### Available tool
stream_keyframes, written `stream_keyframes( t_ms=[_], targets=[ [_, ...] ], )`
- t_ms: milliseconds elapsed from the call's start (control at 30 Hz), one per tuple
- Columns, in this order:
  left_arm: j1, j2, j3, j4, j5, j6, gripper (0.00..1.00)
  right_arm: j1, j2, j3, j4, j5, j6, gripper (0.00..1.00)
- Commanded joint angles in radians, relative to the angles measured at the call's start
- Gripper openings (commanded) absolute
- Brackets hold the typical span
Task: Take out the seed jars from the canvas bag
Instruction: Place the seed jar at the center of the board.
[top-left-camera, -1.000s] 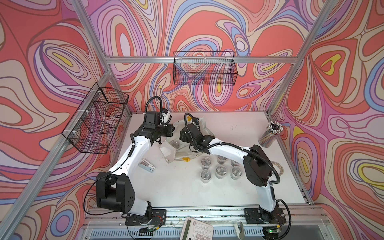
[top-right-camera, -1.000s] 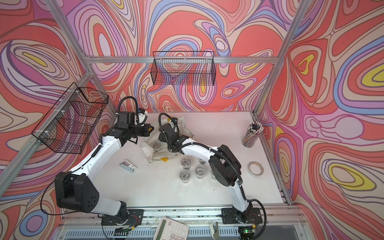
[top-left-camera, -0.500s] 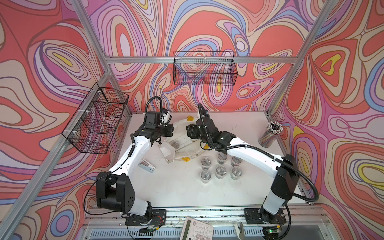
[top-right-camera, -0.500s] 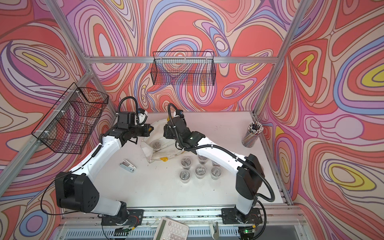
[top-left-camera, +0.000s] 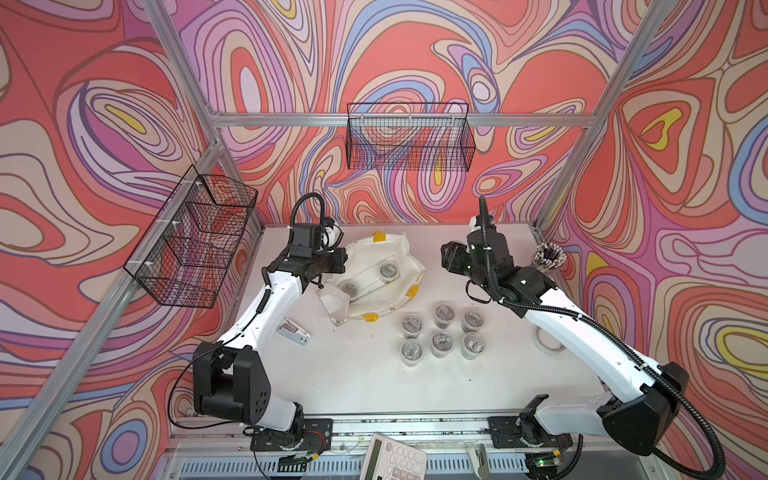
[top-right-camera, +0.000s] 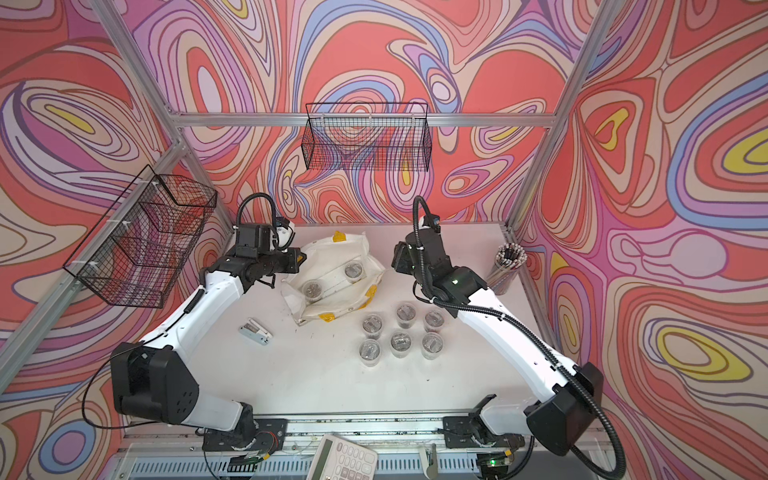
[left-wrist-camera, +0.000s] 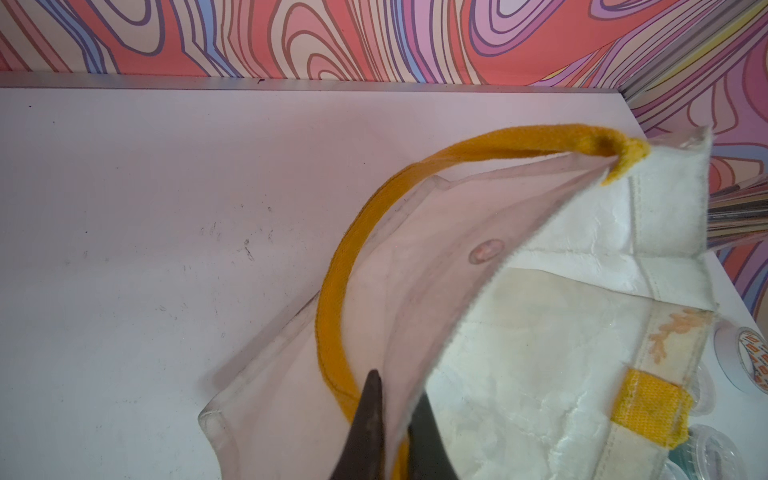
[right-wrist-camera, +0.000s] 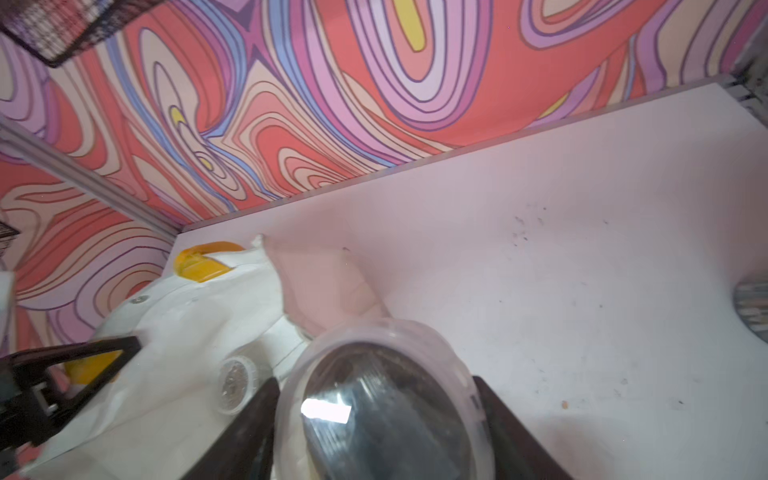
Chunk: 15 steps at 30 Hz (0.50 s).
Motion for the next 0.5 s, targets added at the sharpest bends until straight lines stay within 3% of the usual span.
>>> stream_keyframes(
  t_ms=[0, 233, 467],
  targets=[
    [-0.002, 0.001, 0.004, 0.003, -0.004, 0.004, 0.0, -0.055, 0.004, -0.05, -0.004, -0.033, -0.016, 0.58],
    [-0.003, -0.001, 0.002, 0.002, -0.007, 0.006, 0.0, -0.169, 0.078, -0.162, 0.112, -0.092, -0.019, 0.58],
    [-0.002, -0.002, 0.002, 0.002, -0.007, 0.005, 0.0, -0.213, 0.153, -0.25, 0.222, -0.068, 0.002, 0.58]
  ],
)
